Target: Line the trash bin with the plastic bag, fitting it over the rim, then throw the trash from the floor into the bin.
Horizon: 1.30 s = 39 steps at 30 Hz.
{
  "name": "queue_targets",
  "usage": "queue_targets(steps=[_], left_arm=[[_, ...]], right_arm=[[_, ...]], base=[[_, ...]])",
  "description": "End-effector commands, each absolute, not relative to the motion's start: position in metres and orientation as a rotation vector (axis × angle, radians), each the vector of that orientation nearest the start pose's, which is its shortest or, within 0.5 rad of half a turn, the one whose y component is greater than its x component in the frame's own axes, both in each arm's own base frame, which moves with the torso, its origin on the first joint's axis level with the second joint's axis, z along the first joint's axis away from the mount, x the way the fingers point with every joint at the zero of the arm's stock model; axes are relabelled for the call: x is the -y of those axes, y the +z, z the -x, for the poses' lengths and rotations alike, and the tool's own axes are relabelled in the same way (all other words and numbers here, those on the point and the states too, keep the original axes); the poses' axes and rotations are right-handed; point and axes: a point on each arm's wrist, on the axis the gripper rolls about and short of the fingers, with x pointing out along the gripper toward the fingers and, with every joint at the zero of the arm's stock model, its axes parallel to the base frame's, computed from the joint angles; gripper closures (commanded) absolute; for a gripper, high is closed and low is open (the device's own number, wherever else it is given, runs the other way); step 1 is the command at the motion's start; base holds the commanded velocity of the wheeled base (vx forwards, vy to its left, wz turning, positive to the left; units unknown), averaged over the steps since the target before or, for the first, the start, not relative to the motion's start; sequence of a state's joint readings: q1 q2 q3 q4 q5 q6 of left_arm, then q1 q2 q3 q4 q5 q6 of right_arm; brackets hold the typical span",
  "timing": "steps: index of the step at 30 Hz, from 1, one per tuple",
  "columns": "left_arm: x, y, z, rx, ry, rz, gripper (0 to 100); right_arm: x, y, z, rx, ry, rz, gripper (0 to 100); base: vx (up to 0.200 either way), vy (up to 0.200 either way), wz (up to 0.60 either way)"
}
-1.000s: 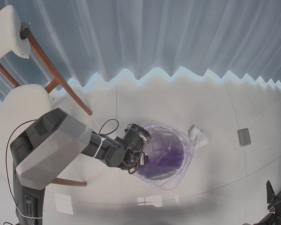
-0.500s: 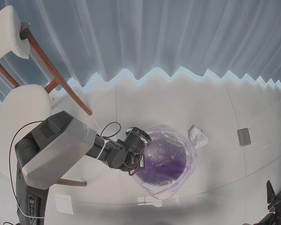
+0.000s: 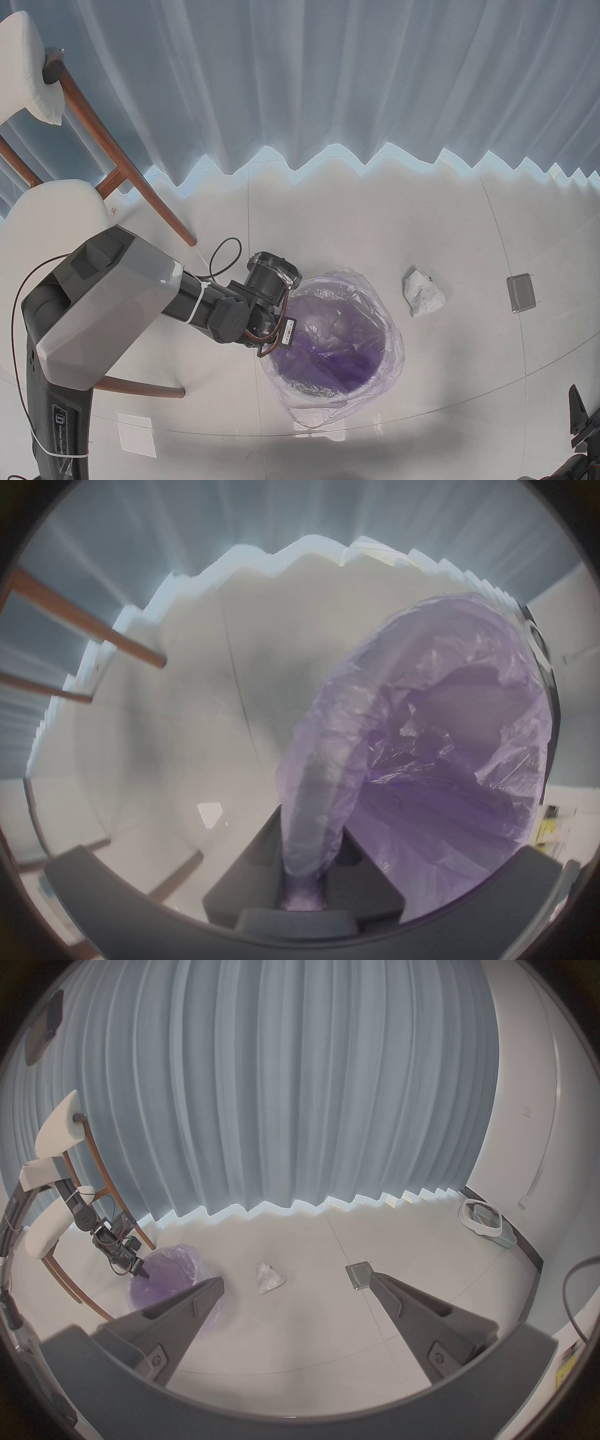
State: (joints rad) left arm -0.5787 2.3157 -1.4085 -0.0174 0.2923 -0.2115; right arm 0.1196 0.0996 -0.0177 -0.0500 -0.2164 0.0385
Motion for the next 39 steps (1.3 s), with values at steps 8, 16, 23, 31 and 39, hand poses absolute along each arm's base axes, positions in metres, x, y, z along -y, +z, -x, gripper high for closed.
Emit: queue_targets(steps=[8, 16, 23, 31, 39], left_arm=[[0.213, 0.064, -0.380, -0.711, -0.471, -0.493, 100], [0.185, 0.055, -0.385, -0.687, -0.628, -0.752, 100], [0.175, 0.057, -0.395, -0.615, -0.644, -0.867, 100], [0.178, 0.055, -0.400, -0.560, -0.629, -0.860, 100], [0.180, 0.050, -0.406, -0.504, -0.610, -0.842, 0]], right_arm=[[0.007, 0.083, 0.014, -0.048, -0.098, -0.031, 0], [0.007, 0.083, 0.014, -0.048, -0.098, -0.038, 0], [0.007, 0.083, 0.014, -0.048, -0.098, -0.038, 0], [0.007, 0.083, 0.014, -0.048, -0.098, -0.038, 0], [0.007, 0.083, 0.014, -0.048, -0.098, -0.038, 0]], base=[[0.000, 0.000, 0.00], [0.000, 0.000, 0.00], [0.000, 0.000, 0.00], [0.000, 0.000, 0.00], [0.000, 0.000, 0.00]])
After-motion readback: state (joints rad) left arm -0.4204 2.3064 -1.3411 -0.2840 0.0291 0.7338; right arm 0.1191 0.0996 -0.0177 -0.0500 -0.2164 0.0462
